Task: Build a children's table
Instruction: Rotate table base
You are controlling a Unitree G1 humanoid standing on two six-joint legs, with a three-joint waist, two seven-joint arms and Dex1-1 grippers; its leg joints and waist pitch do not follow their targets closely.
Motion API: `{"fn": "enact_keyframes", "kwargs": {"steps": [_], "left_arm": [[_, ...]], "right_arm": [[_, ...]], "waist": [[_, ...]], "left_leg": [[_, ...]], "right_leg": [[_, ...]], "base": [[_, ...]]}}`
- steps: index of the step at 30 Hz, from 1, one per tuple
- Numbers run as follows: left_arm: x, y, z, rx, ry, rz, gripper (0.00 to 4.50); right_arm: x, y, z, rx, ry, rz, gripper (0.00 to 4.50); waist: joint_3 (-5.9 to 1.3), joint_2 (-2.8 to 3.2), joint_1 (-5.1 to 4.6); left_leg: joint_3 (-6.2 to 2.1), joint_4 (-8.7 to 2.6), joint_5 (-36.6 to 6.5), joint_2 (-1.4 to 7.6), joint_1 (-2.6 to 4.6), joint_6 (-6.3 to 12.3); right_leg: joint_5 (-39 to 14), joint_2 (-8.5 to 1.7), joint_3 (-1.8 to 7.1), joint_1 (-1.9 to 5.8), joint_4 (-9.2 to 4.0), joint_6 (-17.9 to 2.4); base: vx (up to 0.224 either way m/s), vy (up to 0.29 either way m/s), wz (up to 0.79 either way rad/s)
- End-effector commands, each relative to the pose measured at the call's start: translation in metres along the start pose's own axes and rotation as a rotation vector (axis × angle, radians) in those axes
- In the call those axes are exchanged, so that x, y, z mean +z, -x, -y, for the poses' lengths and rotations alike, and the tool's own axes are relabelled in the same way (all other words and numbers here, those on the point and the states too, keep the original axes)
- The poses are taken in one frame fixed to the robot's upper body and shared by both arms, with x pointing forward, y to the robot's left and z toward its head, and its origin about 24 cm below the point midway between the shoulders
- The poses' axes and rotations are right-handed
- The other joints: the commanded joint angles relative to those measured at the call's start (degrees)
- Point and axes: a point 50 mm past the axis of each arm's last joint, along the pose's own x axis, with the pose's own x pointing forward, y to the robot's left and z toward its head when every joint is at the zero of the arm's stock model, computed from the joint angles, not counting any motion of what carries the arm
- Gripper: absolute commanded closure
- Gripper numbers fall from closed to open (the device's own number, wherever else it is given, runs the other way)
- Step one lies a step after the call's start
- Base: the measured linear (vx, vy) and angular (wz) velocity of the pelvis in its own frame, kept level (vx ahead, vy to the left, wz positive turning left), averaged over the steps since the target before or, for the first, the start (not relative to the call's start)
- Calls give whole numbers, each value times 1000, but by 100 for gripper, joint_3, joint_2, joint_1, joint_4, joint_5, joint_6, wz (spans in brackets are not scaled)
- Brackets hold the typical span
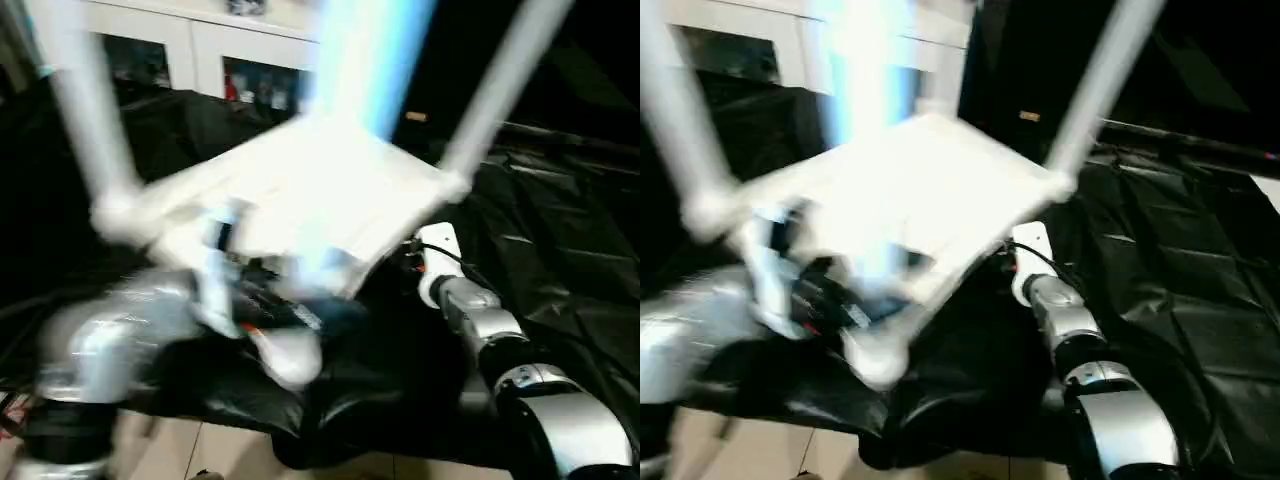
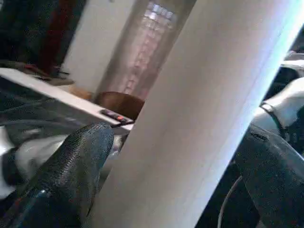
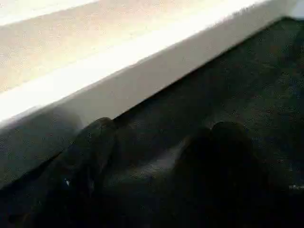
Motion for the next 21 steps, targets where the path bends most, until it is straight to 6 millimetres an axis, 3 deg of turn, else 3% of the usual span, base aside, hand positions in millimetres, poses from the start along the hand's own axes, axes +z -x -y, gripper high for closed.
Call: {"fn": "enact_keyframes", "kwargs": {"steps": [1, 5, 9, 12, 14, 20, 21], "left_arm": [[4, -8, -1, -17, -23, -6, 1], [6, -18, -31, 195, -119, -22, 1], [7, -26, -42, 232, -156, -22, 1], [10, -42, -43, 207, -175, 3, 1], [10, -48, -44, 201, -179, 8, 1], [10, -57, -53, 250, -221, 40, 1], [9, -57, -57, 290, -243, 33, 1]], "right_arm": [[12, -4, -10, 56, 29, 31, 76], [13, -6, -16, 73, 32, 35, 76], [15, -6, -27, 174, 19, 61, 76], [13, -6, -40, 292, 20, 71, 76], [12, -6, -45, 328, 14, 73, 76], [18, -7, -42, 296, -12, 102, 76], [18, -7, -38, 270, 4, 105, 76]], "waist": [[-361, 39, 50], [-348, 75, 75], [-358, 56, 71], [-364, 55, 70], [-369, 57, 75], [-377, 72, 77], [-377, 96, 78]], "left_leg": [[119, -361, -1032, -123, -14, -228], [113, -365, -1266, -106, 40, -208], [90, -370, -1428, -105, 4, -236], [100, -357, -1347, -95, 23, -169], [95, -359, -1220, -99, -1, -130], [98, -353, -1214, -98, 18, -47], [95, -356, -1226, -100, 19, -45]], "right_leg": [[-801, -183, 155, 334, -371, -896], [-1104, -174, 154, 284, -427, -803], [-1366, -199, 143, 312, -431, -749], [-1183, -200, 150, 294, -432, -847], [-976, -202, 145, 318, -401, -942], [-758, -197, 143, 320, -397, -1081], [-761, -199, 142, 321, -398, -1088]], "base": [[0, 0, 0], [0, 0, 0], [0, 0, 0], [0, 0, 0], [0, 0, 0], [0, 0, 0], [0, 0, 0]]}}
